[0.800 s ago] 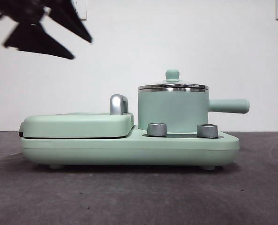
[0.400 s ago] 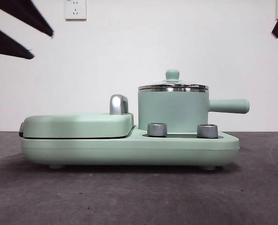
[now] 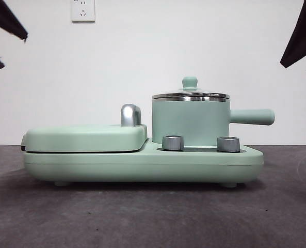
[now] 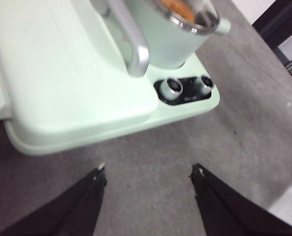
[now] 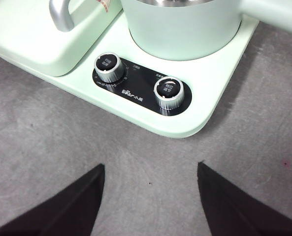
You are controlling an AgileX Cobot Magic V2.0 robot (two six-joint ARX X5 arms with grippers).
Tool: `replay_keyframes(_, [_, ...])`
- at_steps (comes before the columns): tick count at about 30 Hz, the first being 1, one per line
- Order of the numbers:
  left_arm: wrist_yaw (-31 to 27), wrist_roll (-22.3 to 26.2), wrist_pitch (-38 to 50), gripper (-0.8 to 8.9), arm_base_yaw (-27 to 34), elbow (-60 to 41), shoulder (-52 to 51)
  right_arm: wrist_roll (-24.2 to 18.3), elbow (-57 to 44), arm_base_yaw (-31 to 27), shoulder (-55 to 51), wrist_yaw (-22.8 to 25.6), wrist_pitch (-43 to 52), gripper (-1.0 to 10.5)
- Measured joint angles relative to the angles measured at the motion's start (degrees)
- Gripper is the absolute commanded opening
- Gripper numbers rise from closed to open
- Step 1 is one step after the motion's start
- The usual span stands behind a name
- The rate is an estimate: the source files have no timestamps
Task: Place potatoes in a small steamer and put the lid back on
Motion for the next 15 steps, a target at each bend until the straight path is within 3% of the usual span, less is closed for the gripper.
replay_keyframes(1, [0.00, 0.00, -0.17, 2.68, 0.00, 0.00, -0.28, 0.00, 0.00, 0.00, -0.04, 0.00, -0.02, 2.7])
replay_keyframes(2, [0.00, 0.00, -0.20, 1.79, 0.00, 0.00, -0.50, 0.00, 0.00, 0.00, -0.13, 0.00, -0.02, 1.8])
replay_keyframes(3, [0.07, 0.02, -0.31, -0.35, 0.00, 0.00, -0.83, 0.22, 0.00, 0.00, -0.26, -0.02, -0.02, -0.3])
replay_keyframes(4, [0.22, 0.09, -0.35, 0.14, 0.00, 0.00, -1.36, 0.33, 0.00, 0.00, -0.35, 0.00, 0.02, 0.3])
replay_keyframes(15, [0.20, 0.26, 0.44, 0.06, 0.00, 0.00, -2.89, 0.35, 0.00, 0.02, -0.74, -1.33, 0.44, 0.1])
